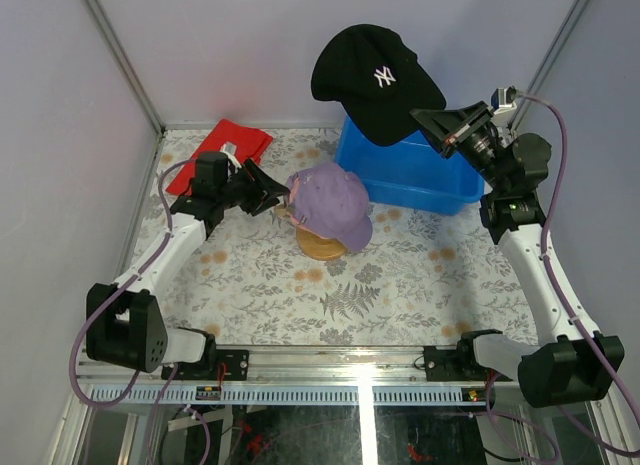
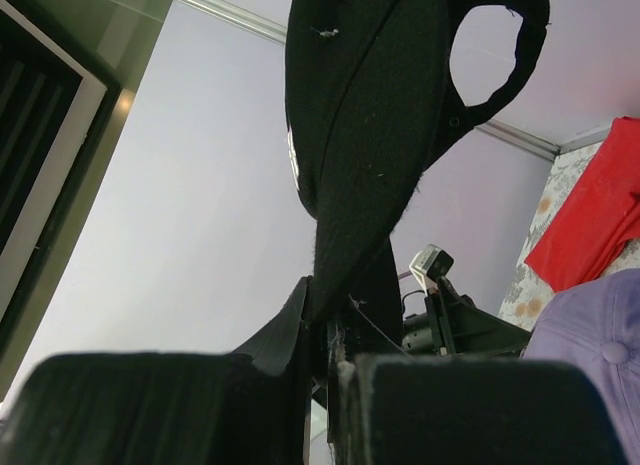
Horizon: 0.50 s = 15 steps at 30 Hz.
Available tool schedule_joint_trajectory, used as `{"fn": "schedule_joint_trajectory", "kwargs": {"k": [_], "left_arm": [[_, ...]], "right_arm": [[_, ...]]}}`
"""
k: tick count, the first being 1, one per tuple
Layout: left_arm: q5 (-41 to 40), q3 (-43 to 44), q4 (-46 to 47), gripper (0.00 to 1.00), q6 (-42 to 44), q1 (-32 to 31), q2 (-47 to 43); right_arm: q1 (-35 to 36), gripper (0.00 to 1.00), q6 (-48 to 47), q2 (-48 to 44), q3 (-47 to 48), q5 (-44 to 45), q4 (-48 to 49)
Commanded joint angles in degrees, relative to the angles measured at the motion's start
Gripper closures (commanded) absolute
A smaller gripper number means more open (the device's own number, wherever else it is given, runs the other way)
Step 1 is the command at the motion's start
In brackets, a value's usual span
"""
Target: Stack the hats
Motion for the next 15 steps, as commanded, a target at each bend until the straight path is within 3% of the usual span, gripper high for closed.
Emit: {"fn": "schedule_joint_trajectory", "kwargs": {"k": [1, 10, 15], "left_arm": [[1.1, -0.8, 3.7, 0.57, -1.4, -0.7, 1.0], [1.2, -1.1, 7.0, 0.62, -3.7, -1.6, 3.6], [1.8, -0.7, 7.2, 0.96, -2.4, -1.7, 5.3]], "right_arm": [[-0.4, 1.00, -0.7, -2.5, 0.7, -0.8, 3.3], [-0.4, 1.00, -1.8, -2.8, 0.5, -2.9, 1.4], [-0.5, 1.00, -1.9, -1.7, 1.0, -8.2, 1.8]]}}
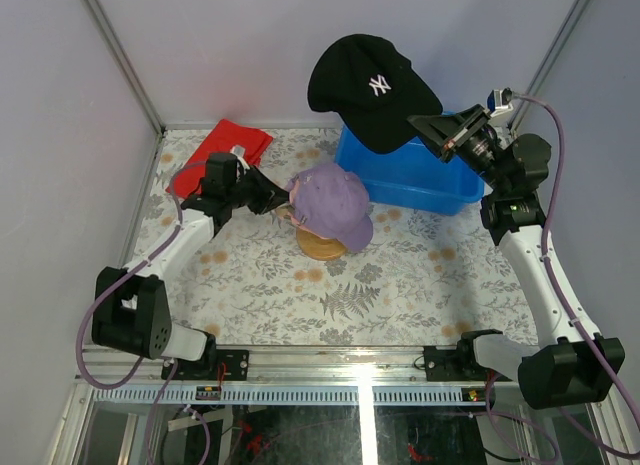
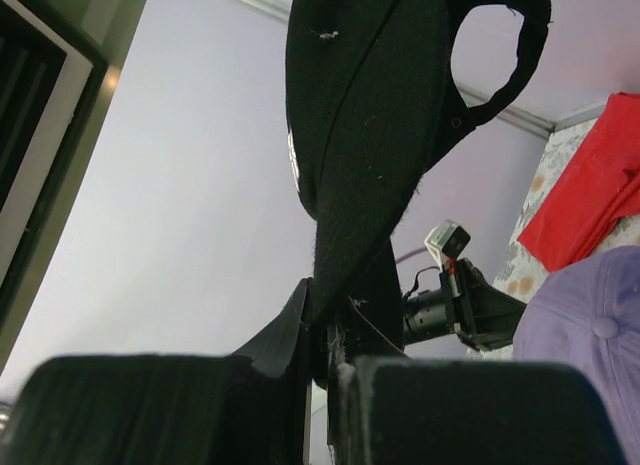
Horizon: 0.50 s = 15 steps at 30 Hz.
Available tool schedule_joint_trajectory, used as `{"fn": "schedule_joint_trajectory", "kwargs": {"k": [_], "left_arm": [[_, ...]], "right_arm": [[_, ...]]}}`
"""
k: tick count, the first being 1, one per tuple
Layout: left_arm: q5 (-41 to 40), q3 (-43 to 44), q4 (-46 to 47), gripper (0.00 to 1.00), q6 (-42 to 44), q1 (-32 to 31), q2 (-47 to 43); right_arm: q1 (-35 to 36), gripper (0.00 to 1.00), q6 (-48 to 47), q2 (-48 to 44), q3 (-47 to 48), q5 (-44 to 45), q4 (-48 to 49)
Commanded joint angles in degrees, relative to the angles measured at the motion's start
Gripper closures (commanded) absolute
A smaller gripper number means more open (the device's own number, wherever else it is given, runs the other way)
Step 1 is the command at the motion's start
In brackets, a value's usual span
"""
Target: Stack the hats
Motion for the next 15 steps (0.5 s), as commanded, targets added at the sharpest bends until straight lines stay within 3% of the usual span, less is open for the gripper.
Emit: {"fn": "schedule_joint_trajectory", "kwargs": {"k": [1, 9, 15], "left_arm": [[1.4, 0.0, 3.2, 0.99, 1.6, -0.3, 1.4], [7.6, 1.0, 7.4, 1.00, 6.7, 1.8, 5.7], [12.2, 4.8, 9.5, 1.00, 10.3, 3.3, 10.2]], "right_arm": [[-0.3, 1.00, -0.8, -0.6, 1.7, -7.9, 3.2], [-0.2, 1.00, 2.2, 1.8, 2.3, -19.4, 4.7], [-0.2, 1.00, 13.5, 4.1, -3.4, -23.4, 19.5]]}}
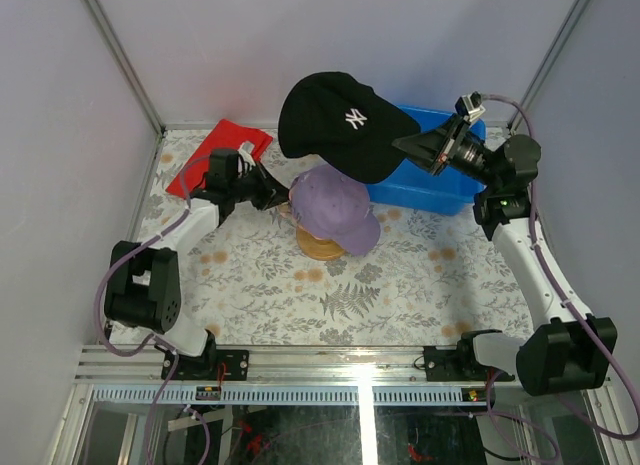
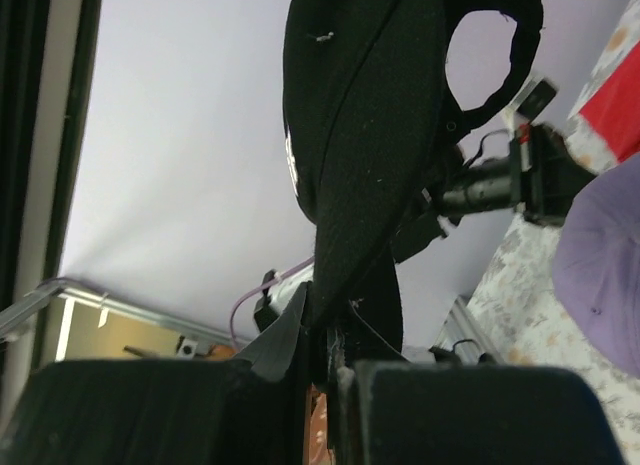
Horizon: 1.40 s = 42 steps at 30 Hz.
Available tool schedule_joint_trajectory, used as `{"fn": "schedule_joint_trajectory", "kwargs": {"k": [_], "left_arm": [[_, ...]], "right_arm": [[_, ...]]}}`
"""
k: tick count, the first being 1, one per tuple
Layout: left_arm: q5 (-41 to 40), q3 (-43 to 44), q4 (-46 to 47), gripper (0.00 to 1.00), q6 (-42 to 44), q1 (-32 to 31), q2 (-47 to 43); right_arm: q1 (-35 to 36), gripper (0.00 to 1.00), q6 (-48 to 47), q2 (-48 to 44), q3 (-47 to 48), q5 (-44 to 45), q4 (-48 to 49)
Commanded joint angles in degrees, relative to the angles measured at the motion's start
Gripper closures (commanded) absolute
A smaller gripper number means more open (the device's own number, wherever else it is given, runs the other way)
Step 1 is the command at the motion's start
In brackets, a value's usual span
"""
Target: Stack the hats
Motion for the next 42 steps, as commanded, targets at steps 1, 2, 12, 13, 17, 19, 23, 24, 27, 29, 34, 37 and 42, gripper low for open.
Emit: {"fn": "schedule_joint_trajectory", "kwargs": {"k": [1, 2, 12, 13, 17, 19, 23, 24, 27, 29, 34, 37, 42], "left_arm": [[4.9, 4.4, 4.1, 1.00, 5.5, 1.2, 3.3], [5.8, 5.0, 4.4, 1.00, 5.9, 1.5, 3.9], [10.3, 5.1, 11.3, 1.00, 4.4, 2.3, 7.4], [10.4, 4.5, 12.2, 1.00, 4.0, 2.3, 7.5], [10.6, 3.3, 13.6, 1.00, 2.9, 2.3, 8.1], [10.6, 3.0, 14.2, 1.00, 2.5, 2.3, 8.2], [10.7, 2.8, 15.1, 1.00, 1.9, 2.3, 8.5], [10.7, 2.7, 15.2, 1.00, 1.9, 2.3, 8.6], [10.7, 2.4, 15.7, 1.00, 1.7, 2.3, 8.8], [10.8, 2.2, 15.8, 1.00, 1.7, 2.3, 9.0], [10.9, 1.7, 15.6, 1.00, 2.5, 2.3, 9.6], [11.3, 1.6, 15.6, 1.00, 2.7, 2.5, 10.3], [11.3, 1.0, 15.6, 1.00, 3.0, 2.8, 10.8]], "right_arm": [[-0.2, 1.00, 11.0, 0.8, -3.9, -5.4, 18.0], [-0.2, 1.00, 13.2, 1.3, -5.1, -5.3, 20.8], [0.5, 1.00, 27.4, 9.4, -16.3, -1.7, 47.8], [0.9, 1.00, 27.4, 10.3, -17.1, -1.5, 49.0], [2.7, 1.00, 28.0, 13.5, -20.2, -0.2, 53.2], [3.5, 1.00, 27.5, 14.6, -22.5, 0.1, 54.2], [4.4, 1.00, 28.4, 17.0, -27.6, -0.1, 58.8], [4.4, 1.00, 29.0, 17.3, -29.0, -0.2, 60.2], [4.4, 1.00, 29.1, 17.5, -32.8, -1.3, 62.4], [4.0, 1.00, 28.5, 17.3, -35.4, -1.9, 62.8], [-0.1, 1.00, 29.6, 18.0, -39.3, -4.5, 66.0], [-0.6, 1.00, 29.2, 18.9, -39.9, -6.0, 66.2], [-0.7, 1.00, 27.7, 21.5, -40.7, -6.7, 66.9]]}}
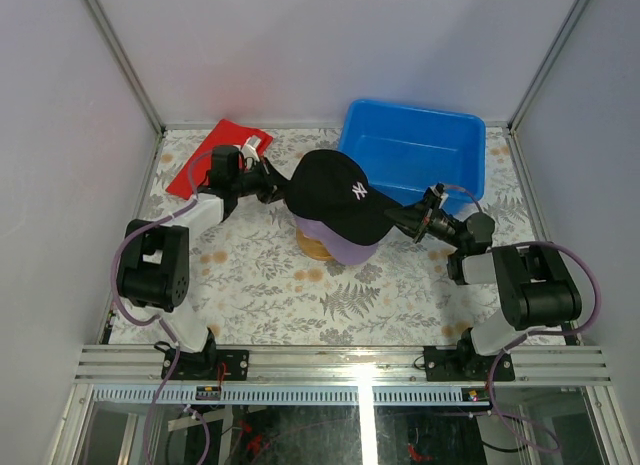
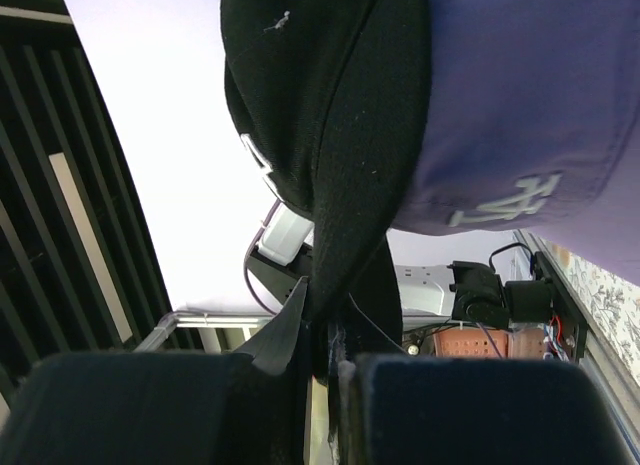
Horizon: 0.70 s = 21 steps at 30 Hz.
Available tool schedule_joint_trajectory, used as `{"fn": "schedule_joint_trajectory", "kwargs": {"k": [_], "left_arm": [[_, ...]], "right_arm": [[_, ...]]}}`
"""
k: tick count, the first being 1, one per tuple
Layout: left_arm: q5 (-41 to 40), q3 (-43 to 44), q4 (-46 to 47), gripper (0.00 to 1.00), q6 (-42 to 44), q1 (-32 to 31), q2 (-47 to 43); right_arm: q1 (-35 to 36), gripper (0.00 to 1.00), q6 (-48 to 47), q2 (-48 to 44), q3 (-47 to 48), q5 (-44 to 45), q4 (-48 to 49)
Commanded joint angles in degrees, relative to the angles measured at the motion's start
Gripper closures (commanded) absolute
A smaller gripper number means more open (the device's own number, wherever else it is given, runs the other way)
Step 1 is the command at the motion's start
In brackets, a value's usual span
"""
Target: Stack the hats
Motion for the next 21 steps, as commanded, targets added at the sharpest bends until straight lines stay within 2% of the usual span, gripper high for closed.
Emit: {"fn": "schedule_joint_trajectory", "kwargs": {"k": [1, 13, 21], "left_arm": [[0.6, -1.5, 2.4, 1.00, 1.2, 0.7, 1.2], [0.3, -6.6, 4.3, 1.00, 1.4, 0.8, 1.3], [-0.1, -10.2, 4.6, 1.00, 2.2, 0.8, 0.3]], "right_arm": [[-0.1, 1.00, -1.4, 1.7, -0.6, -2.7, 7.9], [0.0, 1.00, -6.5, 3.3, -9.6, -4.6, 8.3], [0.1, 1.00, -12.0, 8.7, -12.8, -5.8, 7.8]]}}
